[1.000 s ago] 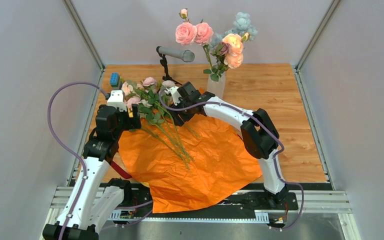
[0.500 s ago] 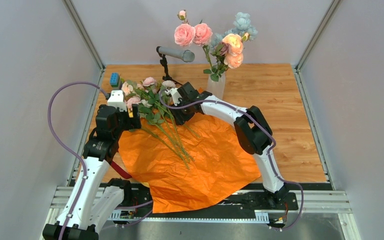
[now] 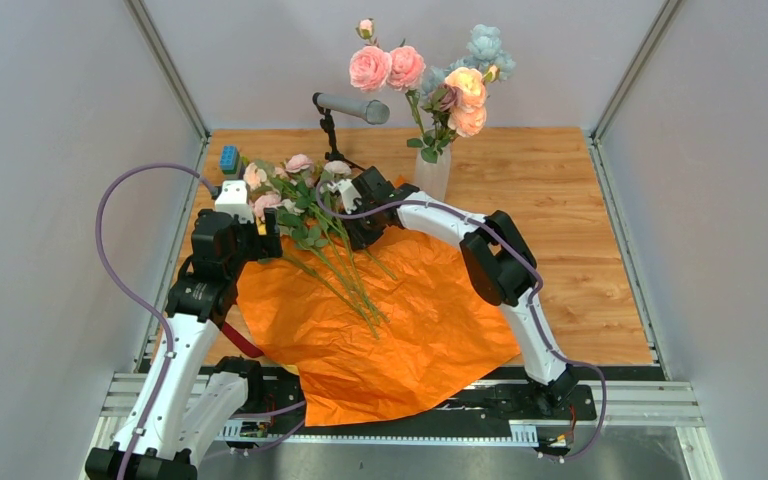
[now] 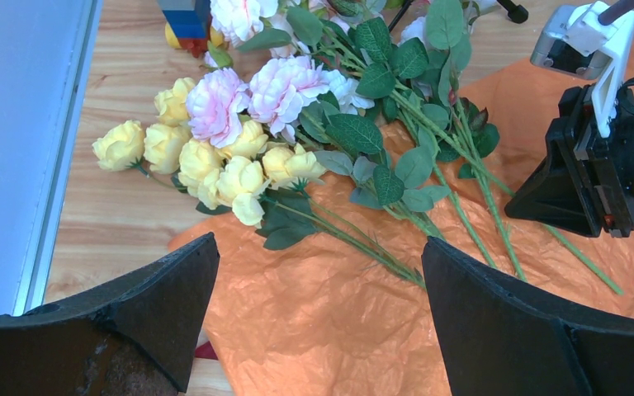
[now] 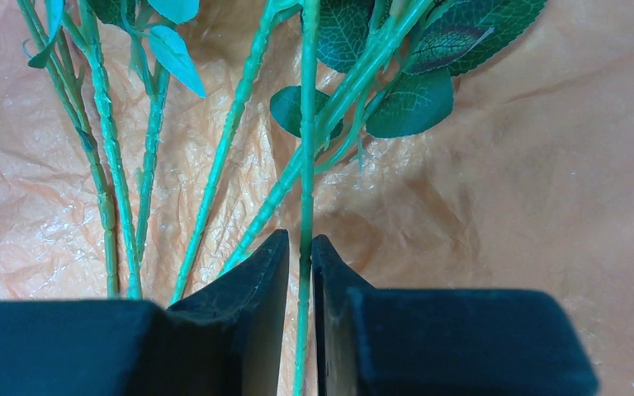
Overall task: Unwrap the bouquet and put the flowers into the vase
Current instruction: Pick up the fake flower from the wrapping paper.
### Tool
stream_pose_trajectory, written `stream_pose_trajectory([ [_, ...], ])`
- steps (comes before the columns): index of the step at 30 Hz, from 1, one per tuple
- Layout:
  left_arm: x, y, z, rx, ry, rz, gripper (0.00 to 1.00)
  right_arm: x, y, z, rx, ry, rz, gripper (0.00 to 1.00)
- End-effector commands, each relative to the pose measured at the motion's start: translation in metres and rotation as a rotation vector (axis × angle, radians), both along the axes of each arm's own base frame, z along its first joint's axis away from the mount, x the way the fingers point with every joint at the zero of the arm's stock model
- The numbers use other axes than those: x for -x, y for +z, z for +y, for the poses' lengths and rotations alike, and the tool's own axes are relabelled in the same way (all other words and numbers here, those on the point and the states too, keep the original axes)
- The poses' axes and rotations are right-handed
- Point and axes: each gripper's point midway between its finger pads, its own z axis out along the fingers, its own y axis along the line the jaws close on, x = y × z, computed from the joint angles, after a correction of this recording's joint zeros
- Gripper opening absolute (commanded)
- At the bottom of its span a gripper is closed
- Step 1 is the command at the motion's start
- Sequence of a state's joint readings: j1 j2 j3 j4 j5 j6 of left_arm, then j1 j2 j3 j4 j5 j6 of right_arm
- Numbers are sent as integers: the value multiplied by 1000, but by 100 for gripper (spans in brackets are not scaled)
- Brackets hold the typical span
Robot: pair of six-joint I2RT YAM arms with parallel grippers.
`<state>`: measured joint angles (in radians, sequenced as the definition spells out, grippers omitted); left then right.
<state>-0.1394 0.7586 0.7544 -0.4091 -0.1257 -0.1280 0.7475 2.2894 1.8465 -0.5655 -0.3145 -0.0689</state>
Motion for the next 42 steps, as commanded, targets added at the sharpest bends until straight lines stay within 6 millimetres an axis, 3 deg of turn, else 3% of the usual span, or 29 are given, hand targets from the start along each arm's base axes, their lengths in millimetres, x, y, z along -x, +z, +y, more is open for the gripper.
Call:
stream_pose_trajectory([
  [1, -1, 5, 3, -13, 6, -18, 100, -10, 15, 13, -55, 8, -27, 17],
  [5, -1, 6, 3, -13, 7, -21, 100, -10, 13, 12, -51, 10, -24, 1],
  [11, -1, 7, 5, -20, 17, -25, 100, -1, 33, 14, -96, 32, -18, 0],
  [16, -1, 12, 4, -13, 11, -46, 100, 9, 70, 17, -192, 43, -41, 0],
  [19, -2, 16, -1, 25, 3, -60, 100, 18, 104, 27, -329, 31, -63, 0],
  [25, 1, 32, -40, 305, -82, -116, 100, 41, 160, 37, -517, 24, -128, 0],
  [31, 6, 64, -84, 628, -217, -175, 100, 65, 218, 44, -668, 10, -226, 0],
  [39, 11, 93, -101, 844, -280, -247, 100, 99, 262, 50, -798, 22, -274, 0],
  [42, 12, 95, -103, 876, -289, -250, 92, 105, 270, 49, -815, 30, -274, 0],
])
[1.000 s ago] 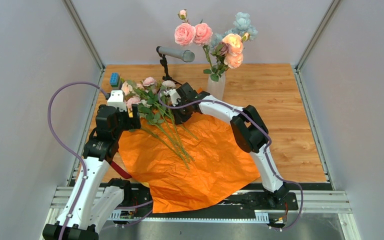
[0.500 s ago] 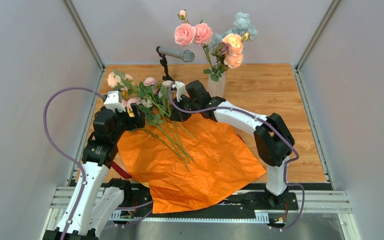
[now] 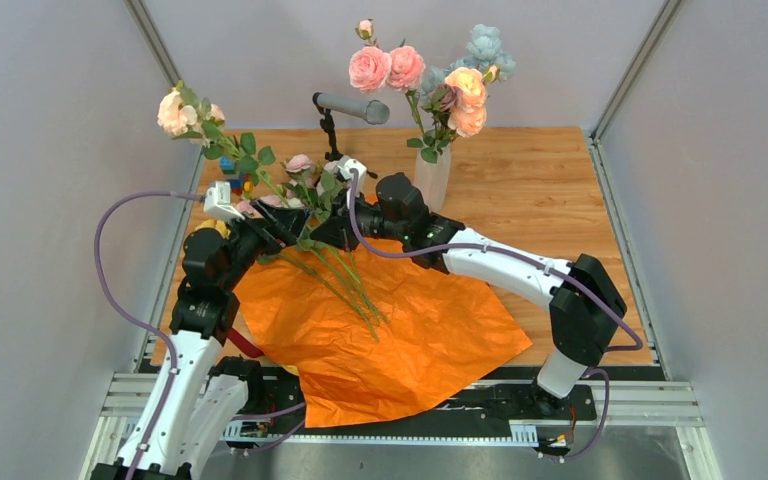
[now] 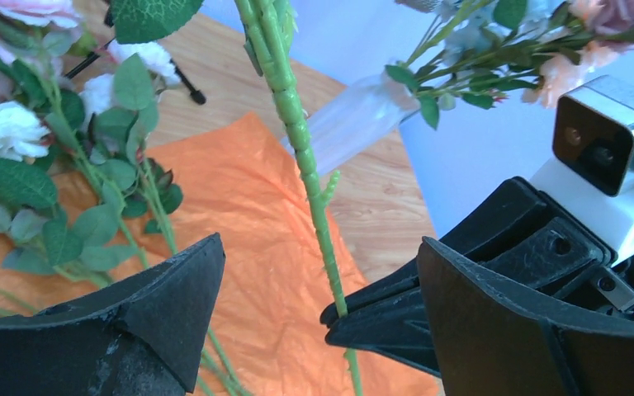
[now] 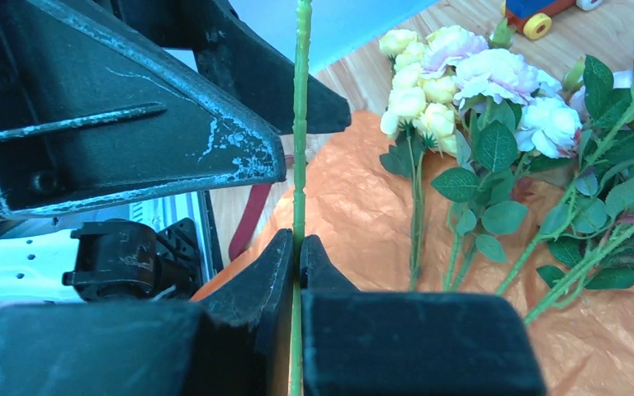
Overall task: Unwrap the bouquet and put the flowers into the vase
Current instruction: Pick up the fake flower from the wrapping paper.
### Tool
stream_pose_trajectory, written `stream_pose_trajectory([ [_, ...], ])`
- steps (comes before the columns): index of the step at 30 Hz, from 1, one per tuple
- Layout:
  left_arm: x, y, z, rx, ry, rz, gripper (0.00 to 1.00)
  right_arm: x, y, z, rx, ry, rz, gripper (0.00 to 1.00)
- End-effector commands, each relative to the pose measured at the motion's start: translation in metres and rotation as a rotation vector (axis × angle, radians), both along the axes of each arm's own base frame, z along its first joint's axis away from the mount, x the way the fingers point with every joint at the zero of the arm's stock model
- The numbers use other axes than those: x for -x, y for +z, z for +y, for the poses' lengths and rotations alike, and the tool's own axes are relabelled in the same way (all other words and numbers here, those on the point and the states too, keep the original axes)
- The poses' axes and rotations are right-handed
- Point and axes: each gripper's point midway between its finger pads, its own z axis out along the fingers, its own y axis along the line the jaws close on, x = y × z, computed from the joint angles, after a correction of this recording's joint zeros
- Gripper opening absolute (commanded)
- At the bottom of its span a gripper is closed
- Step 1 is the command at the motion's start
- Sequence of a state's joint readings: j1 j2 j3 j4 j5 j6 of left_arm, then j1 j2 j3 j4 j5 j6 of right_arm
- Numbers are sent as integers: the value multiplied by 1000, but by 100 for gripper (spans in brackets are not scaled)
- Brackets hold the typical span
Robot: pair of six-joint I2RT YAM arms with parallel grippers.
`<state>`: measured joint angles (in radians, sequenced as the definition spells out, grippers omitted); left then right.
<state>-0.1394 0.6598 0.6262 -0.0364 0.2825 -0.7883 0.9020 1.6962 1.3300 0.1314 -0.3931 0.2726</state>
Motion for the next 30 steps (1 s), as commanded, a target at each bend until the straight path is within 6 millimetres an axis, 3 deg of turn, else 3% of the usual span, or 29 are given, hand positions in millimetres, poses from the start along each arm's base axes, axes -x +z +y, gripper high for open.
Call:
stream_pose_trajectory([
  [1, 4, 31, -9, 116, -44, -87, 87, 5, 49, -1, -129, -13, -58, 0],
  [6, 5, 23, -14, 118, -75, -77, 43, 8, 50, -1, -130, -9, -54, 0],
  [14, 11, 27, -15, 84, -91, -113, 0, 18, 48, -5, -100, 16, -61, 0],
  [18, 15, 30, -16, 40, -112, -156, 0, 26, 47, -10, -70, 44, -64, 3],
  [25, 27, 26, -24, -62, -198, -233, 0, 27, 54, -25, -28, 8, -80, 48],
  [30, 41, 23, -30, -143, -277, -265, 0, 28, 65, -21, 1, 32, -44, 60],
])
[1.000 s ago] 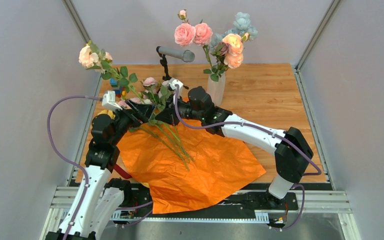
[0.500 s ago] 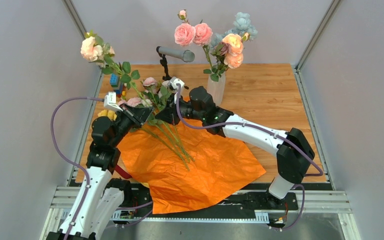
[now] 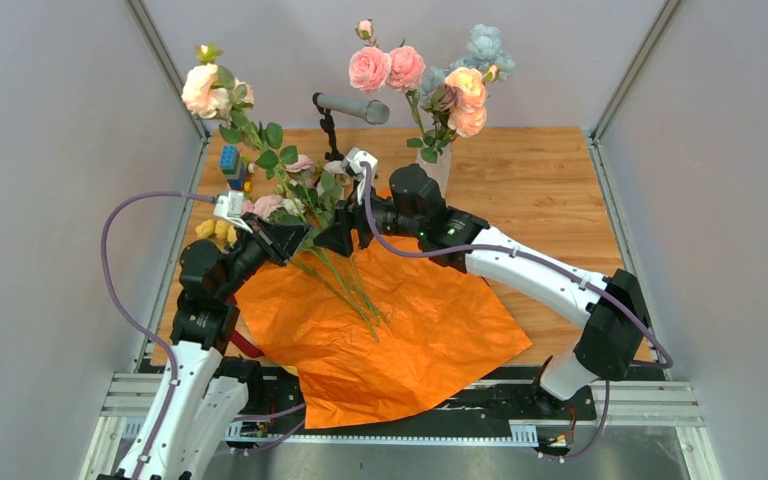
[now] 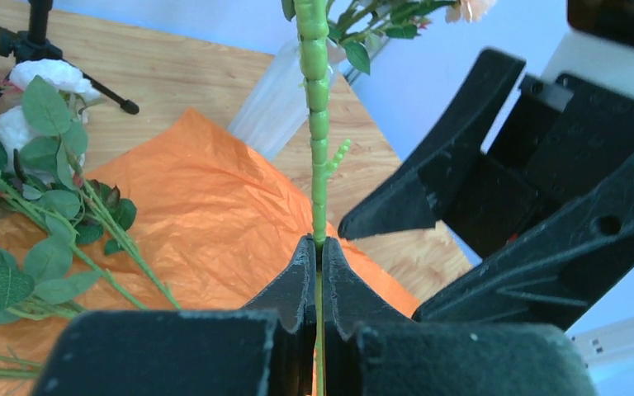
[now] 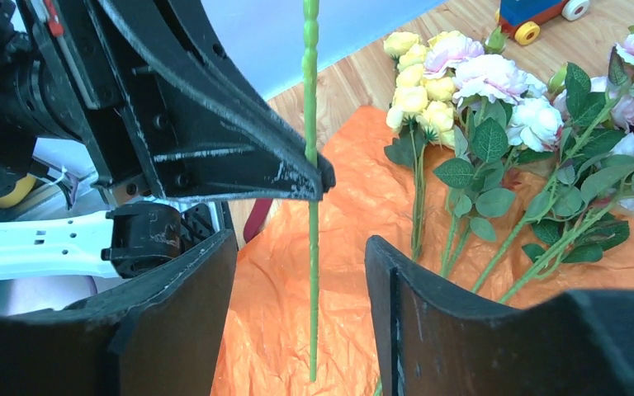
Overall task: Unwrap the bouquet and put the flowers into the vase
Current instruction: Pick up the fake flower from the wrapping paper.
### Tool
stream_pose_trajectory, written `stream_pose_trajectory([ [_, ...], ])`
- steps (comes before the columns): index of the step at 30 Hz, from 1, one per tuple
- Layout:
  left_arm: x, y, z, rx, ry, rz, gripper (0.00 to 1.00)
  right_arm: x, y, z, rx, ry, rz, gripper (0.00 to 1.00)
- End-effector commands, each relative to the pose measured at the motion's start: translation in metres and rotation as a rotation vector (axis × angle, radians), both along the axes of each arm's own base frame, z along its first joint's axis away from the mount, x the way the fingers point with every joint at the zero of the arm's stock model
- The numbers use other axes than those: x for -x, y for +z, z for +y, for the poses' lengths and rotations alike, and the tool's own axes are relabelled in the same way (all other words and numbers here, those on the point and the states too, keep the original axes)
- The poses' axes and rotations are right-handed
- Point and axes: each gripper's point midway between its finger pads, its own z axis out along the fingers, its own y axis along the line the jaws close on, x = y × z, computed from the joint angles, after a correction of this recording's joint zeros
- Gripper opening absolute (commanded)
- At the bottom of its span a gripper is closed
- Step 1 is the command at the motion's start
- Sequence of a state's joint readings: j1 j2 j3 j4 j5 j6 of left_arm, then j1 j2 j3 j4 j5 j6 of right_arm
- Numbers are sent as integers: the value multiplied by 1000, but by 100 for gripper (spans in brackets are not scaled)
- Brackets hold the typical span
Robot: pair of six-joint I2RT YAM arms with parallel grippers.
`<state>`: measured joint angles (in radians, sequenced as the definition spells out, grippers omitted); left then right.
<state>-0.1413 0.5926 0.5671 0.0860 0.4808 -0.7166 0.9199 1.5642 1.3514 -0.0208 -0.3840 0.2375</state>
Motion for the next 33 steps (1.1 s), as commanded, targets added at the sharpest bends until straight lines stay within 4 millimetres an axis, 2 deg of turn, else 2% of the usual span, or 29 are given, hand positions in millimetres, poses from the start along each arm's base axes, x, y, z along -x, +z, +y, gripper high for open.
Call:
stream_pose_trajectory([
  [1, 16, 7, -6, -104, -78, -116, 0, 4, 28, 4, -14, 36, 4, 60],
  [8, 32, -1, -16, -154, -180, -144, 0, 7, 56, 23, -63, 108, 51, 57],
  [17, 43, -4, -24, -177, -266, -166, 0, -6, 75, 37, -95, 96, 48, 56],
  [22, 46, -8, -24, -197, -279, -167, 0, -16, 82, 39, -111, 60, 47, 39],
  [24, 46, -9, -24, -209, -279, -172, 0, -17, 87, 38, -116, 53, 34, 25],
  [25, 46, -16, -22, -227, -278, -148, 0, -18, 90, 37, -120, 50, 23, 12],
  [26, 45, -18, -20, -247, -267, -141, 0, -18, 93, 36, -123, 49, 8, 2],
  [28, 41, -20, -16, -279, -238, -131, 0, -17, 101, 31, -122, 50, -47, 0],
  [29, 40, -20, -14, -288, -228, -129, 7, -17, 102, 29, -117, 44, -65, 0],
  [31, 38, -17, -14, -296, -226, -136, 51, -22, 107, 20, -96, 7, -134, 0],
  [32, 36, -16, -14, -302, -228, -140, 70, -26, 110, 15, -79, -20, -175, 0],
  [33, 33, -15, -13, -313, -222, -138, 82, -30, 115, 7, -62, -49, -236, 0],
])
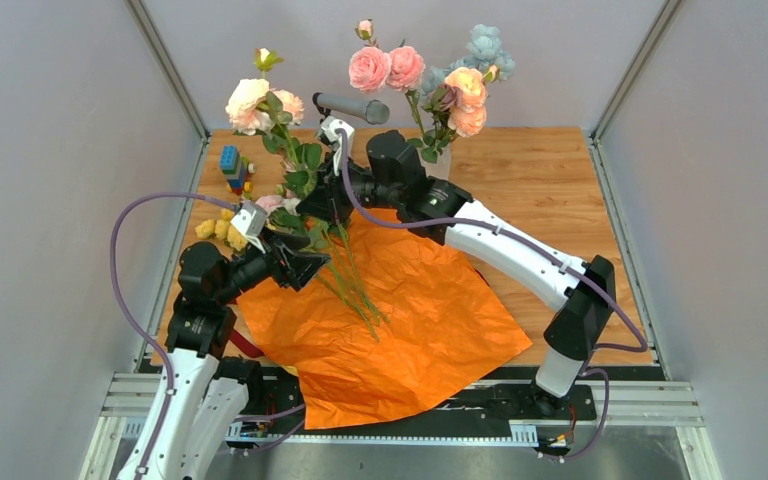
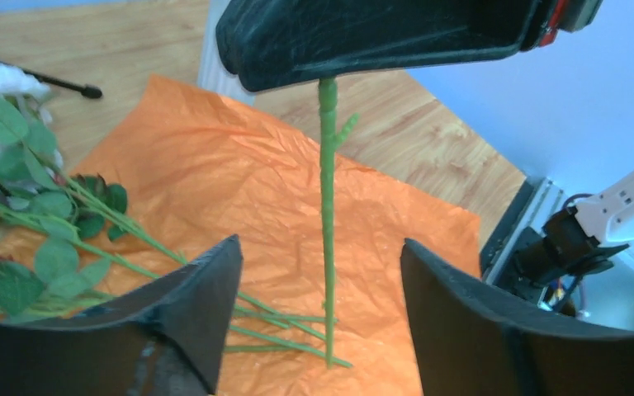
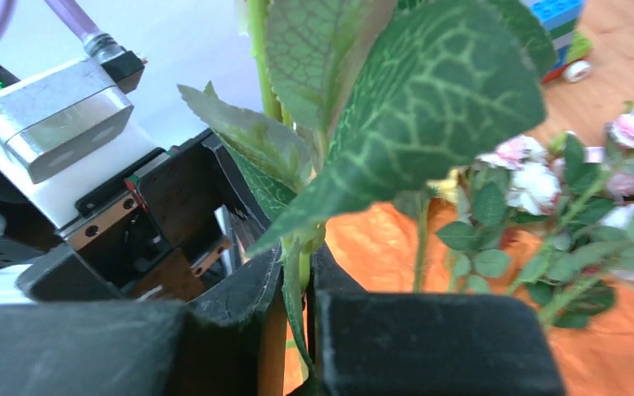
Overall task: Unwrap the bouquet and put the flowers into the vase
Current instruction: Pick up the fake flower from the wrapping paper, then insert the fake flower into the vase.
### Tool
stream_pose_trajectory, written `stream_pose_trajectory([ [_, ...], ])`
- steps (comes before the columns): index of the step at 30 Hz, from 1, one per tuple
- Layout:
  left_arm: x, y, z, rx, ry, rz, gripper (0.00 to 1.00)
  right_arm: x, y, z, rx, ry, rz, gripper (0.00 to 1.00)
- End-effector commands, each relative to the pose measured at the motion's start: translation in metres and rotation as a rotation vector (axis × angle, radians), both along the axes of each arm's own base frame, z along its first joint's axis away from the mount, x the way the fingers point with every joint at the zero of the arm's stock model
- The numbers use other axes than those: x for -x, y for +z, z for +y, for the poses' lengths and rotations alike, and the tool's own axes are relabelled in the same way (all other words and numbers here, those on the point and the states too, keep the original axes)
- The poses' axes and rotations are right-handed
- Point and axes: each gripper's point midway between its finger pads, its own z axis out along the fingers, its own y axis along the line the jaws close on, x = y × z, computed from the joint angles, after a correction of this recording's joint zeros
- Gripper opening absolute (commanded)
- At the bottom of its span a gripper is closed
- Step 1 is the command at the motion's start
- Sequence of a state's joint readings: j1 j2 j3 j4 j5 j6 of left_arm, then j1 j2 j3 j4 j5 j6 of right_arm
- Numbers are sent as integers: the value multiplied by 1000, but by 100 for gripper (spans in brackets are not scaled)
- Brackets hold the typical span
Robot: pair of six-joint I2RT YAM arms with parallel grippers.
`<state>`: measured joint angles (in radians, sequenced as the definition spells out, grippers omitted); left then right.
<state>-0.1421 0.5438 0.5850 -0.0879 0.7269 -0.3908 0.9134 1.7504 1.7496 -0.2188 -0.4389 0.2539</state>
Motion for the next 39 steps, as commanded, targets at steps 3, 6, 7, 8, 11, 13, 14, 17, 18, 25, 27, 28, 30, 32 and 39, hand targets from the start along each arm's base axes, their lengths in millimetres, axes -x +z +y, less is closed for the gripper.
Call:
stream_pose_trajectory([
  [3, -23, 3, 17, -104, 110, -15, 96, -36, 70, -52, 34, -243, -397, 0],
  [6, -44, -6, 38, -177, 250, 17, 100, -64, 81, -82, 116, -428, -534, 0],
  [7, -50, -9, 46, -204, 300, 31, 100, -72, 87, -93, 133, -487, -578, 0],
  [8, -56, -11, 55, -234, 351, 41, 100, -79, 92, -102, 143, -528, -614, 0],
  [11, -68, -18, 88, -330, 523, 77, 100, -96, 111, -126, 145, -620, -717, 0],
  [13, -71, -19, 106, -385, 607, 81, 100, -109, 122, -138, 137, -664, -754, 0],
  [14, -71, -21, 113, -407, 643, 83, 100, -115, 127, -144, 133, -684, -773, 0],
  [17, -68, -27, 126, -435, 707, 90, 100, -127, 141, -158, 114, -738, -831, 0],
  [18, -68, -28, 127, -436, 708, 88, 100, -131, 146, -162, 104, -753, -849, 0],
  [25, -66, -31, 126, -436, 704, 88, 100, -151, 168, -179, 99, -818, -907, 0],
  [27, -66, -31, 126, -436, 703, 88, 100, -155, 172, -182, 90, -833, -918, 0],
  [28, -66, -31, 126, -436, 702, 88, 100, -157, 173, -183, 80, -838, -915, 0],
  [30, -66, -31, 126, -436, 703, 88, 100, -159, 175, -185, 62, -840, -910, 0],
  [32, -66, -31, 126, -436, 702, 88, 100, -160, 177, -185, 52, -842, -914, 0],
  [39, -66, -33, 125, -437, 699, 90, 100, -158, 189, -189, 24, -858, -933, 0],
])
